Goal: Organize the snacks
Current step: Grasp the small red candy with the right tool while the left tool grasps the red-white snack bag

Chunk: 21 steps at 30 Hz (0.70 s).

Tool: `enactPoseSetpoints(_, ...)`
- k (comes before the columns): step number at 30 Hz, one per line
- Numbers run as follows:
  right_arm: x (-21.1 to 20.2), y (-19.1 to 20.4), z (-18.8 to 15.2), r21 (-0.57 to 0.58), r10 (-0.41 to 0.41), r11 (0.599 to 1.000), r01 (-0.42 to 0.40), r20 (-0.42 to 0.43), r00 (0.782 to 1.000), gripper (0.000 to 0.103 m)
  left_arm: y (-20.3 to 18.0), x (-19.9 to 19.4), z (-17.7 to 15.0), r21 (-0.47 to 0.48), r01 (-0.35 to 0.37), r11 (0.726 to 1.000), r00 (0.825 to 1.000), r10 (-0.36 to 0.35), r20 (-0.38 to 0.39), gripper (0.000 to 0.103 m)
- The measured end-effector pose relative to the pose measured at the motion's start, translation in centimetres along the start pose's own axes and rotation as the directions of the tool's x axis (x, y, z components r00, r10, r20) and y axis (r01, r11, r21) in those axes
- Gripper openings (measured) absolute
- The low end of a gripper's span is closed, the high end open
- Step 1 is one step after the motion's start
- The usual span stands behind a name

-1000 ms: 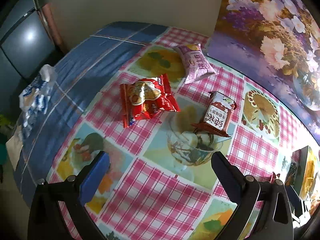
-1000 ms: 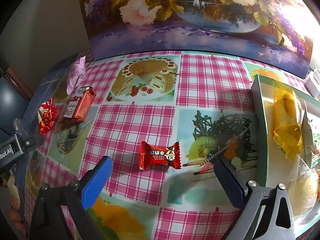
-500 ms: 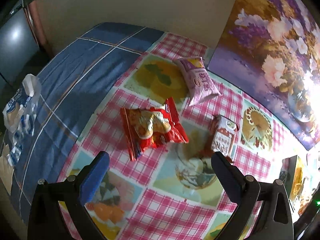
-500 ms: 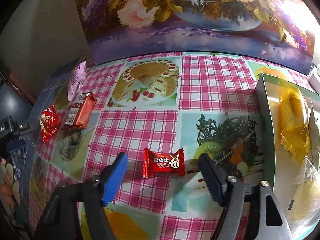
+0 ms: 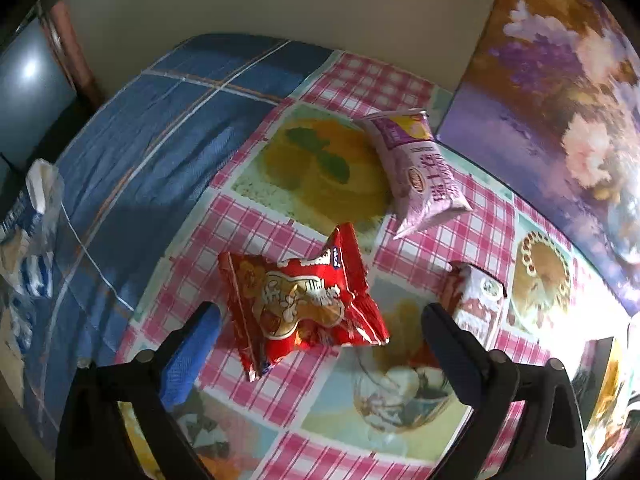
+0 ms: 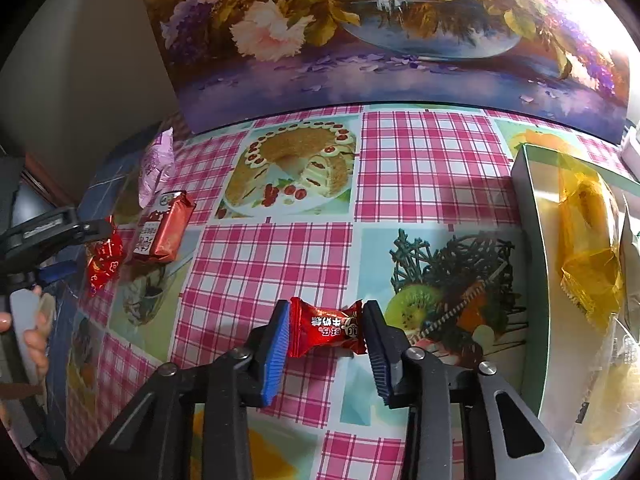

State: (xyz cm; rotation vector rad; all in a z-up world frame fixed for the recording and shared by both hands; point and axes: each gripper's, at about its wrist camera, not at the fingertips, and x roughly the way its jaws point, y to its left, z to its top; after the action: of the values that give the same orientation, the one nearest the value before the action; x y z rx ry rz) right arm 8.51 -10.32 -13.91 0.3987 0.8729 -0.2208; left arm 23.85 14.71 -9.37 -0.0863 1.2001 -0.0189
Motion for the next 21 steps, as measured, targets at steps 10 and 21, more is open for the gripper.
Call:
enactPoseSetpoints(10,0.0,-0.1,0.0,0.001,0.010,1.000,-0.010,-0.005,1.000,0.029,0.0,-0.2,-0.3,-0.034,-0.018,0.999,0.999,0.019,0.027,0.063)
enactPoseSetpoints(21,-0.7,-0.3,-0.3,0.020,0.041,0.999,-0.041,-0.012,0.999,0.027,-1.2,-4.2,-5.2,-0.132,0.002,0.991,0.999,0.006,0.054,0.062)
